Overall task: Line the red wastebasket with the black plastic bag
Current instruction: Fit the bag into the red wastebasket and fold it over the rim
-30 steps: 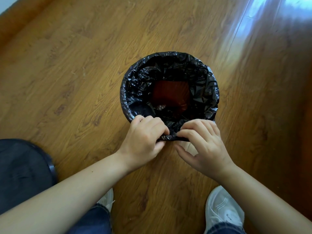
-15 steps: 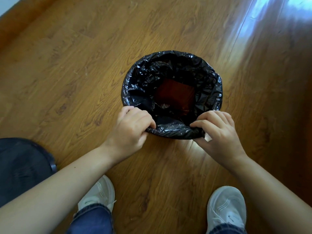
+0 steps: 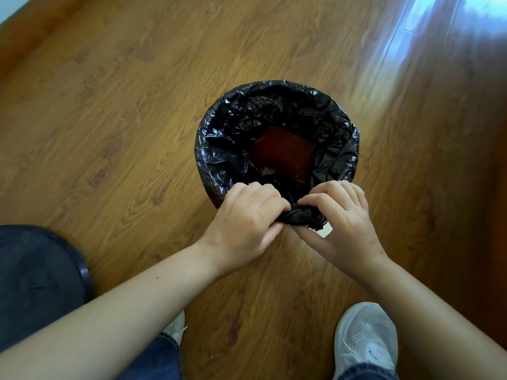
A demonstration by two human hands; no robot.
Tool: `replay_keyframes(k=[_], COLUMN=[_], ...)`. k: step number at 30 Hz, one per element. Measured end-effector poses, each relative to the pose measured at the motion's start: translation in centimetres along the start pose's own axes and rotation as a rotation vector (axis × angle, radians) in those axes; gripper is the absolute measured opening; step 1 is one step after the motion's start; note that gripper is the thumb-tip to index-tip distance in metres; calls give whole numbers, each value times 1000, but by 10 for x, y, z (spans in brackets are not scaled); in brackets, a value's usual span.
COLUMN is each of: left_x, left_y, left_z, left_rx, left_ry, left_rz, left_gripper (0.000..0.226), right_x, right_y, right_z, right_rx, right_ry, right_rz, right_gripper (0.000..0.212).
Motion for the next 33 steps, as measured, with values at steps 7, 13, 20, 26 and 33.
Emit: replay_keyframes(k=[7, 13, 20, 26, 33], left_x=[-9, -13, -15, -12, -21], left_y=[1, 0, -1, -1, -9], left_z=[-8, -8, -12, -10, -14], left_rx=[-19, -45, -12, -8, 39], left_ry=[-27, -62, -70, -73, -78], left_rz=[18, -10, -45, -56, -45], left_gripper=[14, 25, 27, 16, 16], right_x=[0, -11, -14, -14, 6], right_y=[-7, 4, 13, 12, -3], right_z=[-5, 1, 4, 2, 2], right_rx=[-14, -79, -55, -11, 43], right_ry=[-101, -114, -31, -43, -47], right_rz=[59, 77, 55, 31, -41], right_gripper=[22, 18, 13, 6, 9])
Point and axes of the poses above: each hand's wrist, its own z-axis towards the middle knuckle, its own y-axis out of the palm, x = y × z, the point moved 7 cm from there along z, towards the middle knuckle, and after that the axes turned 12 degrees about -z, right-handed, at the moved point
